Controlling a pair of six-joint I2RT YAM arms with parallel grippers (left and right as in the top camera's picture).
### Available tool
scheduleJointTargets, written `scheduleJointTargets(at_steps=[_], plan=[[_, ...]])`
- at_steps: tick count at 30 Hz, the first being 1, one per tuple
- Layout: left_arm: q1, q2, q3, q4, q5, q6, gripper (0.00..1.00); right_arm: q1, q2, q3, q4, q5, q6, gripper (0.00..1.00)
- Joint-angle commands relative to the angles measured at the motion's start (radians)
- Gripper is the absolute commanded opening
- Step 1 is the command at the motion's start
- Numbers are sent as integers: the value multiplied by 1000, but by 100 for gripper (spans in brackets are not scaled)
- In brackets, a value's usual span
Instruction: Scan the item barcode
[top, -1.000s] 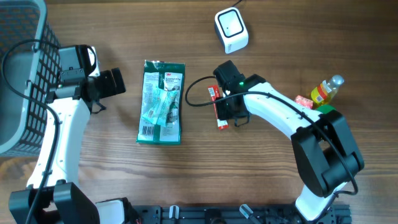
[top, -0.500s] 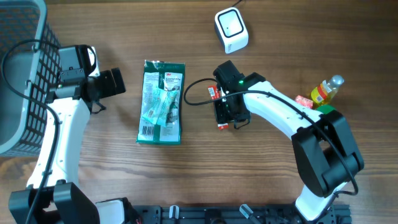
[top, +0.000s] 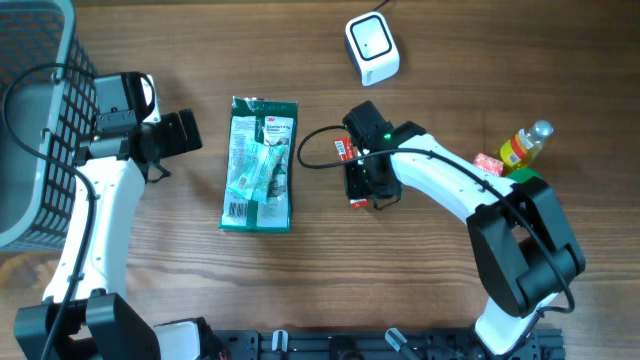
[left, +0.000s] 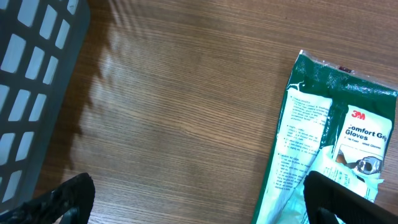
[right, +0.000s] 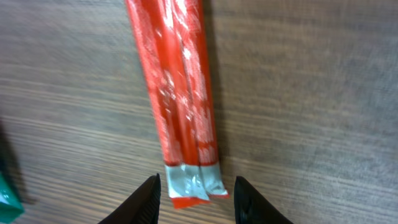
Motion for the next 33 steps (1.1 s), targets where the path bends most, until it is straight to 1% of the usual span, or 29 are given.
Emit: scheduleJointTargets(at_steps=[1,11,16,18,20,25,33], plan=[[4,4,5,2,-10,15,100,6,-13,-21,5,26,26,39],[4,4,5,2,-10,15,100,6,-13,-21,-8,57,22,38],[4,4,5,2,-10,15,100,5,-13,-21,-10,143,3,39],[4,4,5,2,-10,15,100,4,-13,-21,-3,142,-30,39],[4,4,5,2,-10,15,100,4,-13,-21,-2,133,-24,39],[4,4,5,2,-10,15,100,4,-13,-21,15,22,-23,39],[4,4,5,2,-10,15,100,5,-13,-21,-31,18,6,38]])
